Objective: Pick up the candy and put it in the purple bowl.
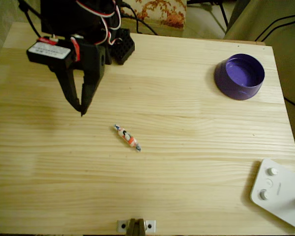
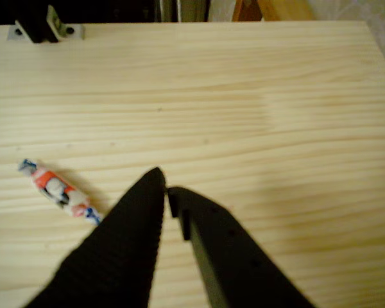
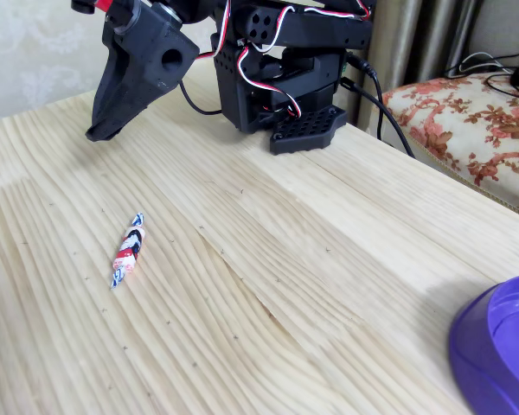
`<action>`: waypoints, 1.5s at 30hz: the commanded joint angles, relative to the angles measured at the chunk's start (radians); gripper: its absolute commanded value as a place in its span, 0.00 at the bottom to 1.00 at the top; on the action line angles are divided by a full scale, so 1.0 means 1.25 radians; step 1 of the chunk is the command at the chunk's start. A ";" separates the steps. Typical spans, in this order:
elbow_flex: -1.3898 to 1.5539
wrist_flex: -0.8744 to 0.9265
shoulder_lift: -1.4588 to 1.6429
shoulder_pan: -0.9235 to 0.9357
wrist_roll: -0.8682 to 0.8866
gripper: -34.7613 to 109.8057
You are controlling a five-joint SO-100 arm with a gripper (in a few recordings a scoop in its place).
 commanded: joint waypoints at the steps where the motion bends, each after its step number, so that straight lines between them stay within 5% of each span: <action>1: 0.000 0.011 0.052 0.009 -0.002 0.24; 45: 0.000 0.010 0.052 0.001 -0.016 0.24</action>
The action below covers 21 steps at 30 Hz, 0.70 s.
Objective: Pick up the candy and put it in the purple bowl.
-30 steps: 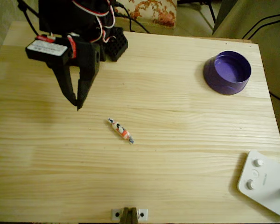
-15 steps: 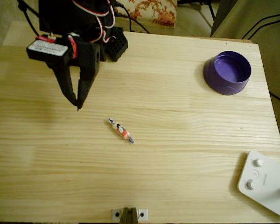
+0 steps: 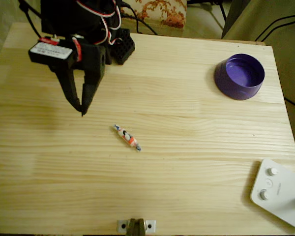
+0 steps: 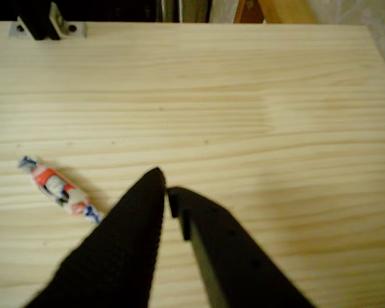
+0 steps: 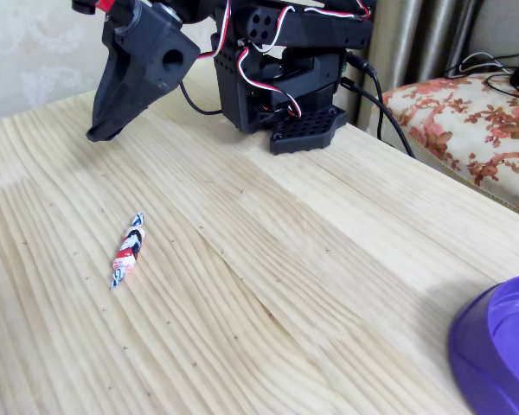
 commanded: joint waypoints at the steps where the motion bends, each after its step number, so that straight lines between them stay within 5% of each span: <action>1: 0.000 0.010 0.052 0.011 -0.001 0.24; 21: -0.206 -0.017 -0.151 0.021 0.000 0.24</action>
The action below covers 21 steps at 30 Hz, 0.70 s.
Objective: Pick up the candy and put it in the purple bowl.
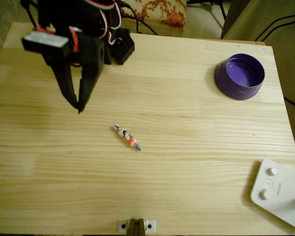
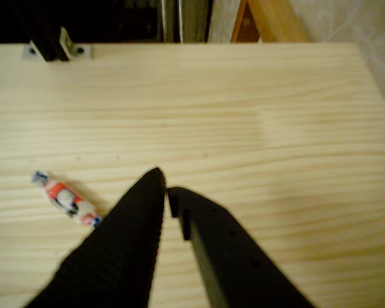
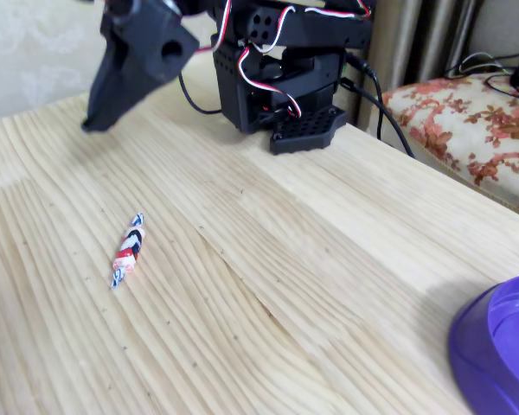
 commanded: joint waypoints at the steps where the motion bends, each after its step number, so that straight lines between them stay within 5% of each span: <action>1: -0.150 -0.012 -0.106 0.017 -0.005 0.24; 15: -0.533 -0.009 -0.621 -0.124 -0.158 0.24; 21: -0.682 0.120 -0.821 -0.199 -0.480 0.24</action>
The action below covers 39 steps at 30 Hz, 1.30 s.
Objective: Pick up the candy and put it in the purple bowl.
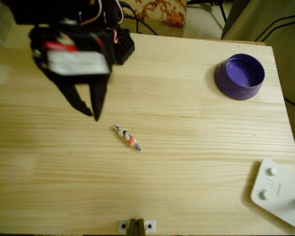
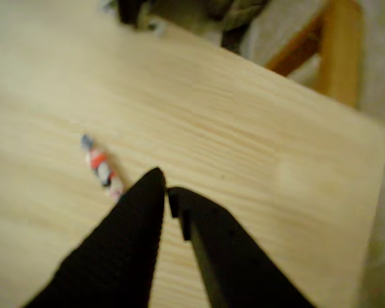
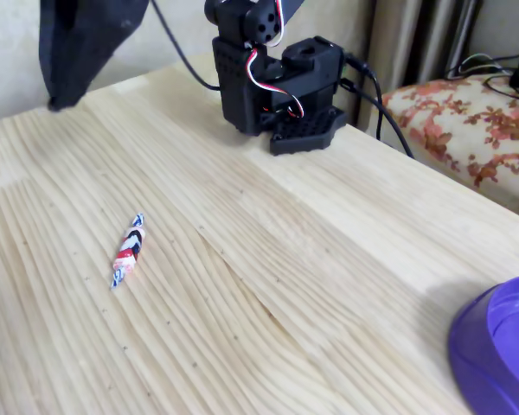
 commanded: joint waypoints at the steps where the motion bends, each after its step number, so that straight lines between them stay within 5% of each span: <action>1: -0.150 0.091 -0.103 -0.043 -0.169 0.24; 8: -0.233 0.153 -0.298 -0.079 -0.228 0.25; 20: -0.328 0.211 -0.441 -0.108 -0.115 0.50; 39: -0.292 0.110 -0.585 -0.172 0.032 0.51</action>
